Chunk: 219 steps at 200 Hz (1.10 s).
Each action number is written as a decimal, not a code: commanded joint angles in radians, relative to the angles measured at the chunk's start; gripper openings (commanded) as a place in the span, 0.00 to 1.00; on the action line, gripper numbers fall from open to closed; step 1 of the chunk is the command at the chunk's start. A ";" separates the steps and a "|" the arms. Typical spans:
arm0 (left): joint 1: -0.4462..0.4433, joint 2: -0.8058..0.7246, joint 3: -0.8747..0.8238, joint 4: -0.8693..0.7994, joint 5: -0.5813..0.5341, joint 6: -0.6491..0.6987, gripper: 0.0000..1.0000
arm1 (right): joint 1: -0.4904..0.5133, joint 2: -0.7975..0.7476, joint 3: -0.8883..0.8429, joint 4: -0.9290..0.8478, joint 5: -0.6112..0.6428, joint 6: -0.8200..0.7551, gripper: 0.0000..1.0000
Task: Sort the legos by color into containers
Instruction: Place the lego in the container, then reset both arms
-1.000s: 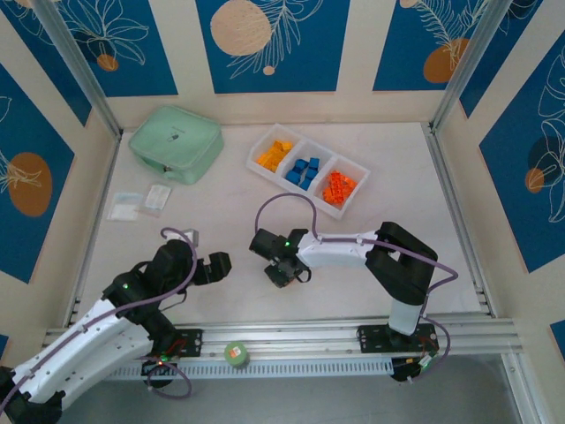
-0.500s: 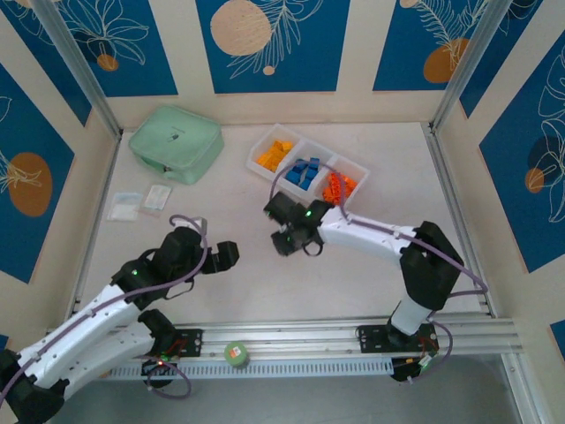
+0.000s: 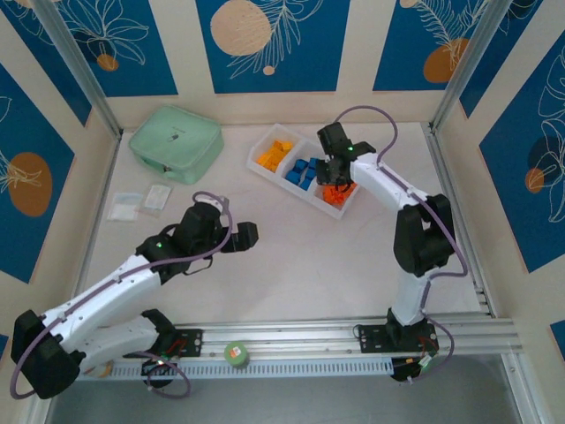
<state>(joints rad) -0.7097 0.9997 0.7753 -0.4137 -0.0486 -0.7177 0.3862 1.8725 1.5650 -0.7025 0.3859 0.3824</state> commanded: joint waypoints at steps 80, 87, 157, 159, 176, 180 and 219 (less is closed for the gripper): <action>0.050 0.020 0.041 0.034 0.051 0.051 0.99 | -0.085 -0.083 0.010 0.035 -0.014 0.008 0.68; 0.053 0.013 0.040 0.035 0.050 0.065 0.99 | -0.088 -0.126 -0.018 0.051 -0.017 0.015 0.70; 0.164 -0.180 0.009 -0.140 -0.188 0.274 0.99 | -0.155 -0.573 -0.443 0.215 0.073 0.058 0.93; 0.166 -0.184 0.007 -0.144 -0.201 0.282 0.99 | -0.157 -0.587 -0.459 0.225 0.080 0.056 0.94; 0.212 -0.206 -0.025 -0.152 -0.310 0.346 0.99 | -0.192 -0.685 -0.605 0.323 0.131 0.030 0.97; 0.228 -0.207 -0.032 -0.152 -0.330 0.355 0.99 | -0.202 -0.701 -0.635 0.344 0.140 0.024 0.97; 0.406 -0.159 -0.178 0.114 -0.468 0.506 0.99 | -0.302 -0.720 -0.929 0.719 0.146 -0.093 0.99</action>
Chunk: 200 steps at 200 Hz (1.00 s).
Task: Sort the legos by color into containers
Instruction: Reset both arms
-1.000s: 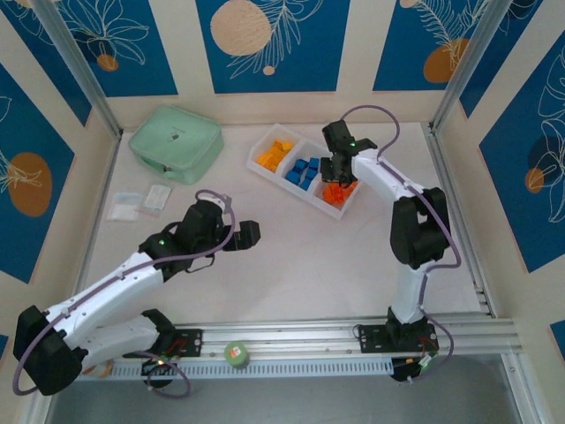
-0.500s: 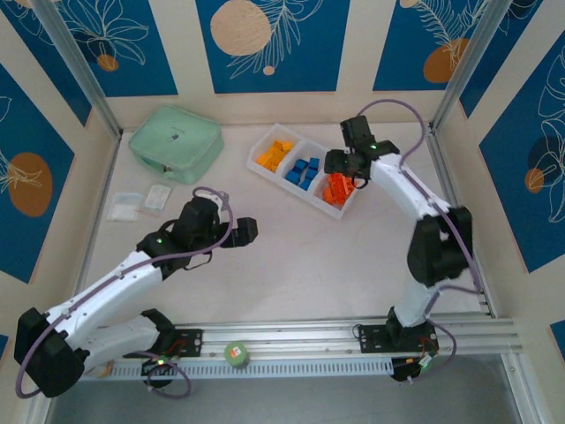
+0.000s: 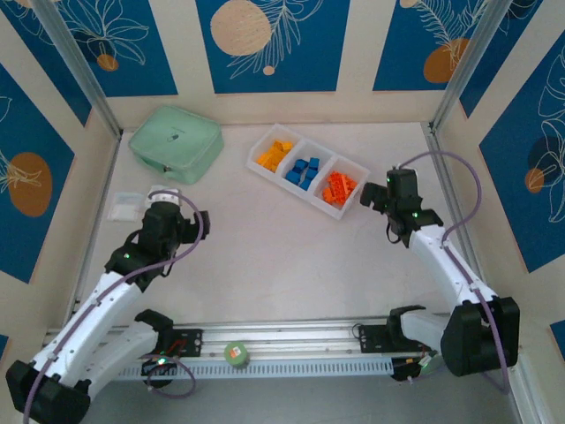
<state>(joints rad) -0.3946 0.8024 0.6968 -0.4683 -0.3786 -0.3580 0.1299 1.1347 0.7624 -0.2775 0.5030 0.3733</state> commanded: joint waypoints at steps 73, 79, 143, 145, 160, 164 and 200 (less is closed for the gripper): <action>0.271 0.382 -0.428 1.137 0.054 0.364 0.99 | -0.101 0.242 -0.308 0.876 -0.194 -0.218 0.99; 0.272 0.408 -0.427 1.171 0.087 0.378 0.99 | -0.108 0.252 -0.335 0.960 -0.220 -0.222 0.99; 0.277 0.796 -0.379 1.586 0.237 0.451 0.99 | -0.128 0.389 -0.348 1.091 -0.380 -0.258 0.99; 0.277 0.793 -0.377 1.566 0.232 0.446 0.99 | -0.128 0.384 -0.345 1.077 -0.379 -0.259 0.99; 0.296 0.756 -0.321 1.396 0.206 0.394 0.99 | -0.117 0.388 -0.352 1.098 -0.362 -0.266 0.99; 0.301 0.771 -0.324 1.433 0.212 0.397 0.99 | -0.114 0.383 -0.352 1.090 -0.356 -0.269 0.99; 0.304 0.764 -0.341 1.450 0.172 0.377 0.99 | -0.124 0.386 -0.346 1.083 -0.390 -0.270 0.99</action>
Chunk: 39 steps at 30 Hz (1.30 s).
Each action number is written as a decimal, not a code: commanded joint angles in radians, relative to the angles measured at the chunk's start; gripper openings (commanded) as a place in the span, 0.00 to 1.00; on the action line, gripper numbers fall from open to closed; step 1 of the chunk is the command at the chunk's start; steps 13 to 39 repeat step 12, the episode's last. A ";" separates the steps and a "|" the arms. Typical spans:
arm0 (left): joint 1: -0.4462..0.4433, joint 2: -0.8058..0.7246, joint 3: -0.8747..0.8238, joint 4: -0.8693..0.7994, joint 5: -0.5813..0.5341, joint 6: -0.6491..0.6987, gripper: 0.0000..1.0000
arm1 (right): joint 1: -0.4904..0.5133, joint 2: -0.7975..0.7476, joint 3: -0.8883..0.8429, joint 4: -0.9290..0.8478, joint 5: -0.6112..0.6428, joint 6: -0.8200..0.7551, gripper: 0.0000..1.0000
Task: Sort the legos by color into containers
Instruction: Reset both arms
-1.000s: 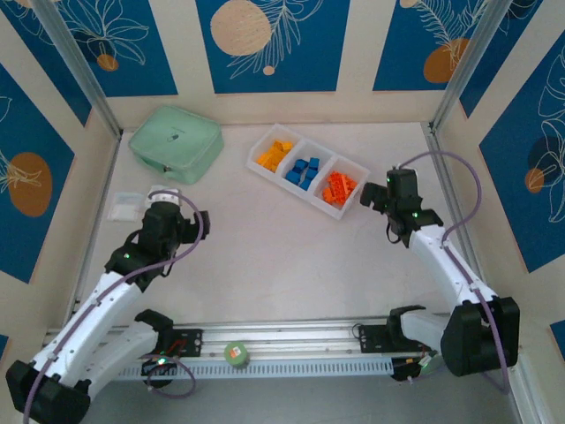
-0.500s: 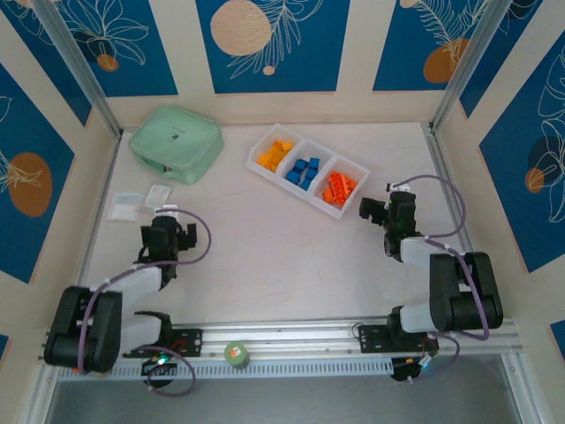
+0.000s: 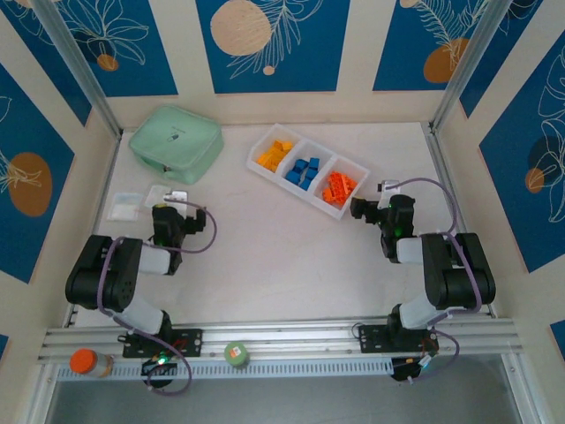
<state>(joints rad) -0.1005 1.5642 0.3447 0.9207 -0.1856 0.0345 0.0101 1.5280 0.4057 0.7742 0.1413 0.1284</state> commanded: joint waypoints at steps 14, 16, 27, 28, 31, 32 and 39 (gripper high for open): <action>0.010 0.003 0.013 0.059 -0.015 -0.012 0.99 | -0.009 -0.006 0.011 0.030 -0.049 -0.027 0.99; 0.010 0.003 0.013 0.059 -0.015 -0.012 0.99 | -0.009 -0.006 0.011 0.030 -0.049 -0.027 0.99; 0.010 0.003 0.013 0.059 -0.015 -0.012 0.99 | -0.009 -0.006 0.011 0.030 -0.049 -0.027 0.99; 0.010 0.003 0.013 0.059 -0.015 -0.012 0.99 | -0.009 -0.006 0.011 0.030 -0.049 -0.027 0.99; 0.010 0.003 0.013 0.059 -0.015 -0.012 0.99 | -0.009 -0.006 0.011 0.030 -0.049 -0.027 0.99; 0.010 0.003 0.013 0.059 -0.015 -0.012 0.99 | -0.009 -0.006 0.011 0.030 -0.049 -0.027 0.99; 0.010 0.003 0.013 0.059 -0.015 -0.012 0.99 | -0.009 -0.006 0.011 0.030 -0.049 -0.027 0.99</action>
